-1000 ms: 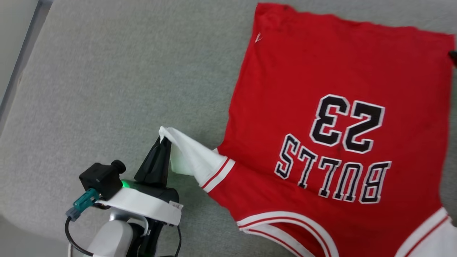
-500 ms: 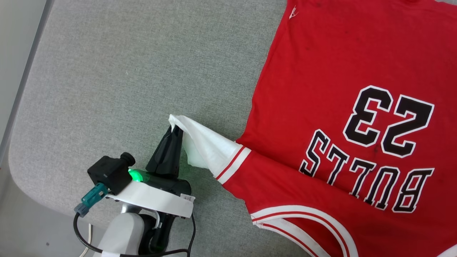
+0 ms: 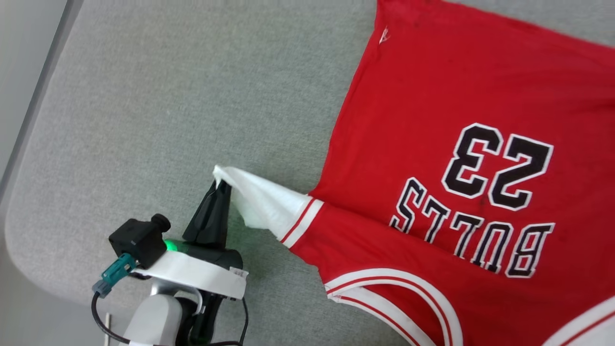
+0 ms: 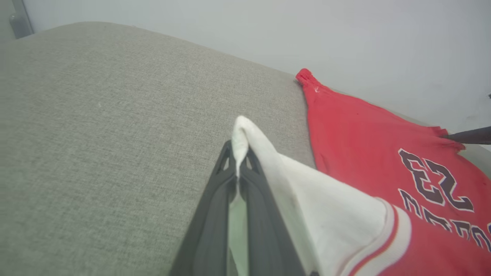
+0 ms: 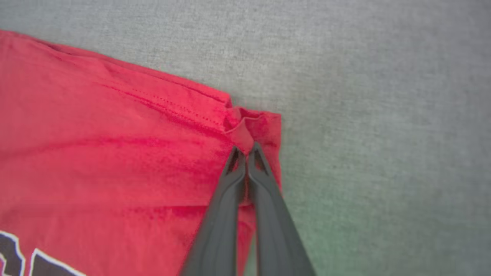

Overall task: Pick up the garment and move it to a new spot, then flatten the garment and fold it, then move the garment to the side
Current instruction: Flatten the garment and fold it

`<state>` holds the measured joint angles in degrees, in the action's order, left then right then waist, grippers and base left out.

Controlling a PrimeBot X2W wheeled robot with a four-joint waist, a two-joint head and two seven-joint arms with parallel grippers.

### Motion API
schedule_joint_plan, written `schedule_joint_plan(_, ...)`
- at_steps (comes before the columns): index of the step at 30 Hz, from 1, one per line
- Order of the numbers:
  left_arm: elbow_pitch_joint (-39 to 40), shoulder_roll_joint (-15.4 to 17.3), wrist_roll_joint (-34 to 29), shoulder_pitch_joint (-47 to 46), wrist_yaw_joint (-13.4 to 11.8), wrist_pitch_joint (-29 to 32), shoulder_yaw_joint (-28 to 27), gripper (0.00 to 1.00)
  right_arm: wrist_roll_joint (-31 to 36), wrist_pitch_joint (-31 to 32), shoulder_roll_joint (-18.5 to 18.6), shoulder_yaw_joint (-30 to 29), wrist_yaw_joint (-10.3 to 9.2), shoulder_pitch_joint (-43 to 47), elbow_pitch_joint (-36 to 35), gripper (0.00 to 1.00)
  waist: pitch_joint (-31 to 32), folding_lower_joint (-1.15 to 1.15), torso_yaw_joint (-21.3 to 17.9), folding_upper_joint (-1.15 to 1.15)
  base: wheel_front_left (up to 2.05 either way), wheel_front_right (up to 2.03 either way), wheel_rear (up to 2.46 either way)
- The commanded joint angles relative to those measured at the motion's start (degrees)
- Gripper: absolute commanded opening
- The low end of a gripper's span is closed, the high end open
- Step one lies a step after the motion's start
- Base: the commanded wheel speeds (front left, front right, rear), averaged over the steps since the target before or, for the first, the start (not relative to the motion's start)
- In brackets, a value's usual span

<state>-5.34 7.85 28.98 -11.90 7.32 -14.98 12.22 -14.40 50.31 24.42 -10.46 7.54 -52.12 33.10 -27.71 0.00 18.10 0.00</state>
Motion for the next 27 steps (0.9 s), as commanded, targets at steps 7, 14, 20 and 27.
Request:
schedule_joint_plan(7,-1.9,1.5,0.0,3.4,-1.3,-0.1,-2.3,0.00,-5.2,-3.6,-0.7,-3.5,-0.09,15.1,-8.4,0.00,7.1,0.00,-6.9,0.00,0.00,0.00,0.00)
schedule_joint_plan(14,-3.5,4.1,0.2,7.3,-3.7,2.6,-4.1,0.00,-8.1,-7.4,-5.9,-8.6,-0.10,33.1,-20.3,0.00,12.5,0.00,-12.8,0.00,0.00,0.00,0.00)
schedule_joint_plan(20,-3.5,5.8,1.3,11.4,-5.7,5.0,-5.9,0.00,-8.7,-9.9,-13.7,-12.1,-0.07,47.8,-29.3,0.00,16.7,0.00,-17.3,0.00,0.00,0.00,0.00)
schedule_joint_plan(27,-2.6,6.9,2.5,16.0,-7.2,7.4,-6.7,0.00,-7.8,-11.2,-20.6,-15.6,-0.09,61.2,-34.6,0.00,21.0,0.00,-20.3,0.00,0.00,0.00,0.00)
